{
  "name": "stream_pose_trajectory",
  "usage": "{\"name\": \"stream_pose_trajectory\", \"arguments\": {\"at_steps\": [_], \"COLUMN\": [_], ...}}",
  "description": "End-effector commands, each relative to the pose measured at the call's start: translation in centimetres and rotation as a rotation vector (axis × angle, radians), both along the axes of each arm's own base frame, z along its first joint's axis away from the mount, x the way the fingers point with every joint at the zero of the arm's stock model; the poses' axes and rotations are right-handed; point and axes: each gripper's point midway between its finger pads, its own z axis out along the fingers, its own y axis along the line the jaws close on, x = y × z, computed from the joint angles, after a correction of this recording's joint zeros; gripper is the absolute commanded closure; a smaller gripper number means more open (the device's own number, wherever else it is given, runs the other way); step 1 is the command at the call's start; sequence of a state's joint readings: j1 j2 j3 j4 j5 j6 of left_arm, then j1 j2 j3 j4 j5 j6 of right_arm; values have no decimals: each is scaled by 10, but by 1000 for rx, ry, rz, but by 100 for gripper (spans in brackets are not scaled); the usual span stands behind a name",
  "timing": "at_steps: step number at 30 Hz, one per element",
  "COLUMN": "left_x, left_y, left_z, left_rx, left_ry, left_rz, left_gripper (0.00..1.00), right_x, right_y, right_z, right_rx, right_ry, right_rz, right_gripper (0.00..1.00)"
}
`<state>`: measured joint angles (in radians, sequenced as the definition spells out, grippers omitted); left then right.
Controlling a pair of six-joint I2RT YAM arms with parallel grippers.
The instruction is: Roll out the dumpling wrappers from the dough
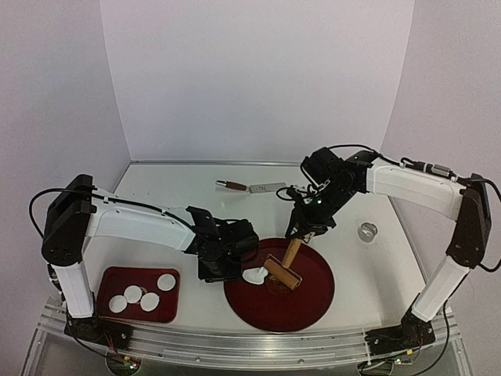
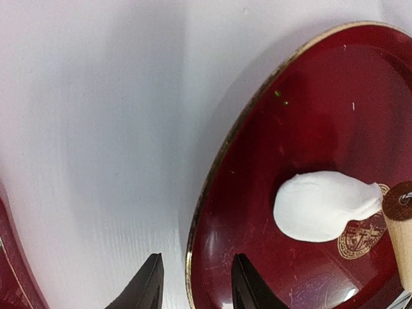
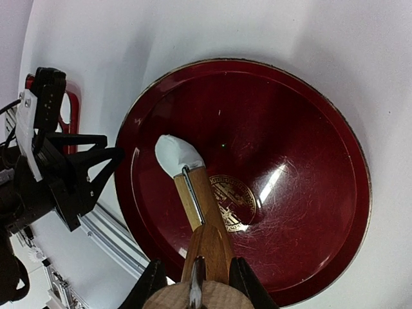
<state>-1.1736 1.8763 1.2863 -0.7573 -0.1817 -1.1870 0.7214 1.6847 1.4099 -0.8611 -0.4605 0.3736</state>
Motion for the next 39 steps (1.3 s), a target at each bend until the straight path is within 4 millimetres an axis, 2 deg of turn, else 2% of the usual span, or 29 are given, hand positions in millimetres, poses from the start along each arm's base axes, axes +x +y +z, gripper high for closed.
{"name": "stream_pose_trajectory", "arguments": {"at_steps": [1, 7, 16, 21, 27, 39], "left_x": [8, 14, 20, 20, 20, 21], "left_y": [-4, -2, 2, 5, 5, 7], "left_z": [18, 9, -7, -17, -26, -32], "left_rx": [-91, -111, -92, -49, -11, 15], "left_ry": [-18, -3, 16, 26, 36, 39], "left_rz": [20, 23, 31, 27, 15, 9], "left_gripper": [64, 66, 76, 83, 87, 95], "right_x": [15, 17, 13, 10, 7, 9], "right_y": [18, 28, 49, 61, 75, 76], "right_z": [24, 31, 37, 31, 24, 4], "right_rx": [0, -54, -98, -130, -157, -234], "right_ry": [-163, -283, -385, -413, -439, -459], "right_rz": [51, 125, 208, 244, 287, 318], "right_gripper": [100, 100, 100, 100, 100, 100]}}
